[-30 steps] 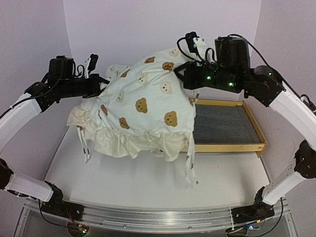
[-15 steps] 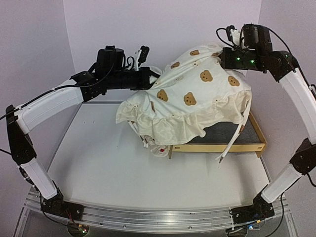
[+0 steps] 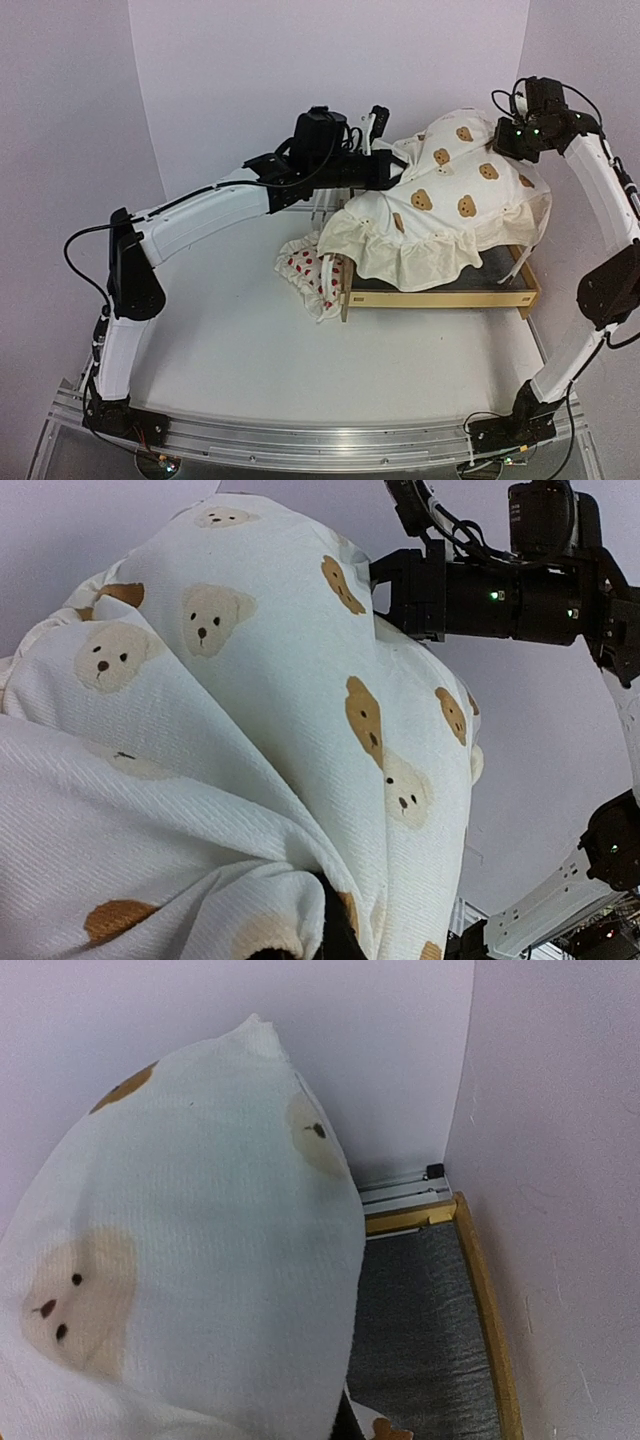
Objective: Set up the pet bed
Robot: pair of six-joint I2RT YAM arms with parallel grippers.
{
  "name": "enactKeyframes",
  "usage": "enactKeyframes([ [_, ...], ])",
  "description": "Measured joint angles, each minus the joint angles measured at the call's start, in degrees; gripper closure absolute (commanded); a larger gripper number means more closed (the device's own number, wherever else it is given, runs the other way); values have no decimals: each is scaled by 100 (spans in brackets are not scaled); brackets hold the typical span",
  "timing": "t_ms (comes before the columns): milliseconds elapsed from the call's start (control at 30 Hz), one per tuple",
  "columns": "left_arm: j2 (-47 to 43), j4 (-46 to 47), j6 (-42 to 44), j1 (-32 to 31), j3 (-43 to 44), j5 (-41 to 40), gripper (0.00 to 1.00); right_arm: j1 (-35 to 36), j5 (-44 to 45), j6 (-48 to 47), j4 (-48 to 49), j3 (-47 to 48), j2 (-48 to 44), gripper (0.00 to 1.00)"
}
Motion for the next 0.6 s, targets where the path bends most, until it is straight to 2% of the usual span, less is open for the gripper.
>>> enactKeyframes([
  [167, 653, 4, 38, -19, 595, 20, 100, -356, -226, 103, -85, -1, 219, 100],
  [600, 1223, 699, 146, 332, 793, 26, 100, -747, -418, 246, -159, -71, 692, 100],
])
